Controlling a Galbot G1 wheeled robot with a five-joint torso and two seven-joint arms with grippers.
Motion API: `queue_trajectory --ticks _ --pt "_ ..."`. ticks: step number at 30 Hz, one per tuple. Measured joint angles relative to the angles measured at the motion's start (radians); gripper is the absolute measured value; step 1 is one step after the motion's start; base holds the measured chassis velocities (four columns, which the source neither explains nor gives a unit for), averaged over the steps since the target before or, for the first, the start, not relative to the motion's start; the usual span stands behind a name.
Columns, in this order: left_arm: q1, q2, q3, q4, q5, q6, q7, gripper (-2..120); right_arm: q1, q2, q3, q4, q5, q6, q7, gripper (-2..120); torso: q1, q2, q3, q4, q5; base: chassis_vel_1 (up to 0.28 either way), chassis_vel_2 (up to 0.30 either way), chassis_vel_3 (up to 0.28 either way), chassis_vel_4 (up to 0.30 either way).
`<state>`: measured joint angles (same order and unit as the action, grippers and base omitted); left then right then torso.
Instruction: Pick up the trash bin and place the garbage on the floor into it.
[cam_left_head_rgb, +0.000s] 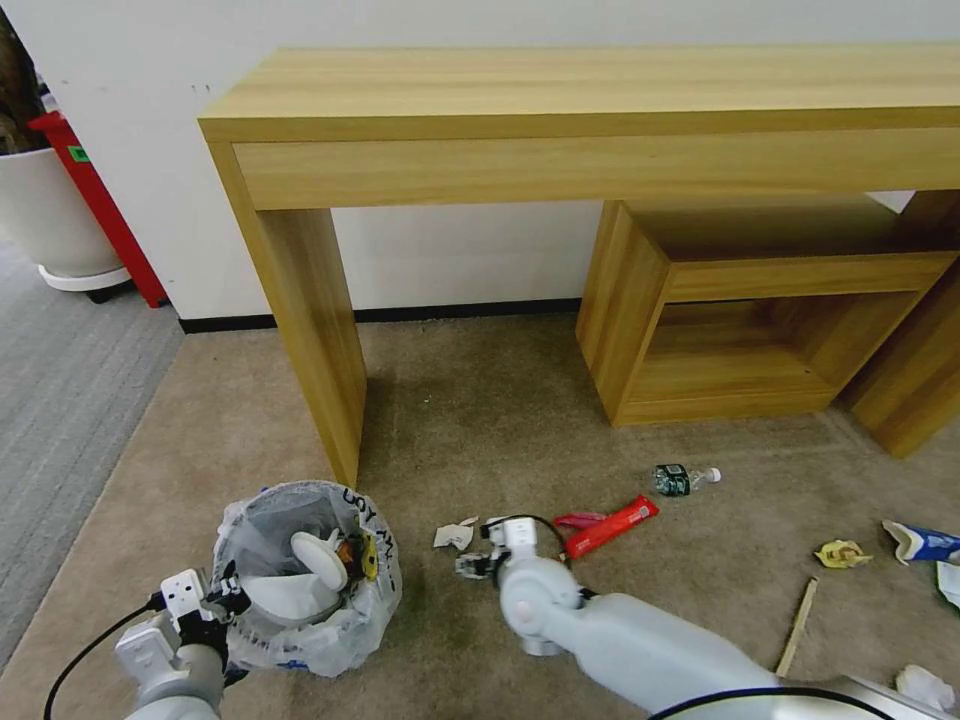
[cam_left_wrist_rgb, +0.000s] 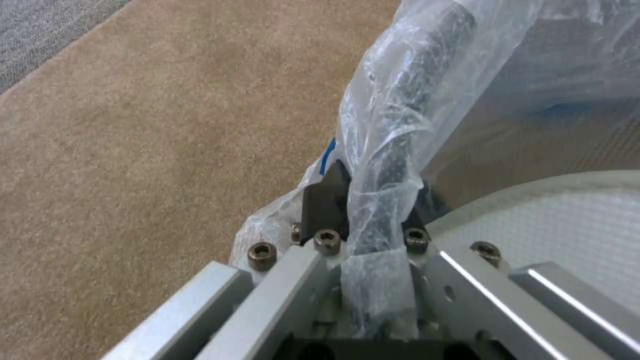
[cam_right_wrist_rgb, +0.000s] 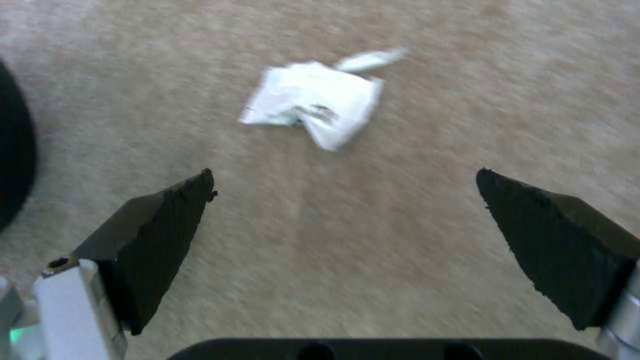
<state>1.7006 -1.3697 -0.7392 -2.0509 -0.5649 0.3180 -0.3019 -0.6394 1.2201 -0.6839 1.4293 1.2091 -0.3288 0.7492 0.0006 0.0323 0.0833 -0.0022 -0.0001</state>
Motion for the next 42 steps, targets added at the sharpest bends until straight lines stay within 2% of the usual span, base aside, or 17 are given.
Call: queue_trajectory --ticks 9,18,26,33,42 --pt "0.0 -0.003 0.003 0.001 -0.001 -0.004 -0.001 0 0.02 0.078 -0.019 -0.141 -0.083 0.019 -0.054 100 0.0 0.0 0.0 -0.0001 0.0001 0.0 0.0 0.0 0.0" --pt "0.017 0.003 0.005 -0.011 -0.003 -0.008 0.0 0 0.052 0.097 -0.056 -0.257 -0.208 0.045 -0.102 98 0.0 0.0 0.0 -0.0002 0.0 0.0 0.0 0.0 0.0" --pt "0.011 0.002 0.007 -0.016 -0.005 -0.008 0.001 0 0.084 0.091 -0.133 -0.283 -0.274 0.073 -0.143 96 0.0 0.0 0.0 -0.0001 0.0 0.0 0.0 0.0 0.0" --pt "0.001 0.002 0.007 -0.009 -0.005 -0.013 0.001 0 0.092 0.057 -0.184 -0.242 -0.284 0.06 -0.14 96 0.0 0.0 0.0 -0.0002 0.0001 0.0 0.0 0.0 0.0" --pt "-0.002 -0.003 0.009 -0.005 -0.003 -0.017 0.001 0 0.118 0.065 -0.253 -0.307 -0.352 0.079 -0.159 95 0.0 0.0 0.0 -0.0001 0.0001 0.0 0.0 0.0 0.0"
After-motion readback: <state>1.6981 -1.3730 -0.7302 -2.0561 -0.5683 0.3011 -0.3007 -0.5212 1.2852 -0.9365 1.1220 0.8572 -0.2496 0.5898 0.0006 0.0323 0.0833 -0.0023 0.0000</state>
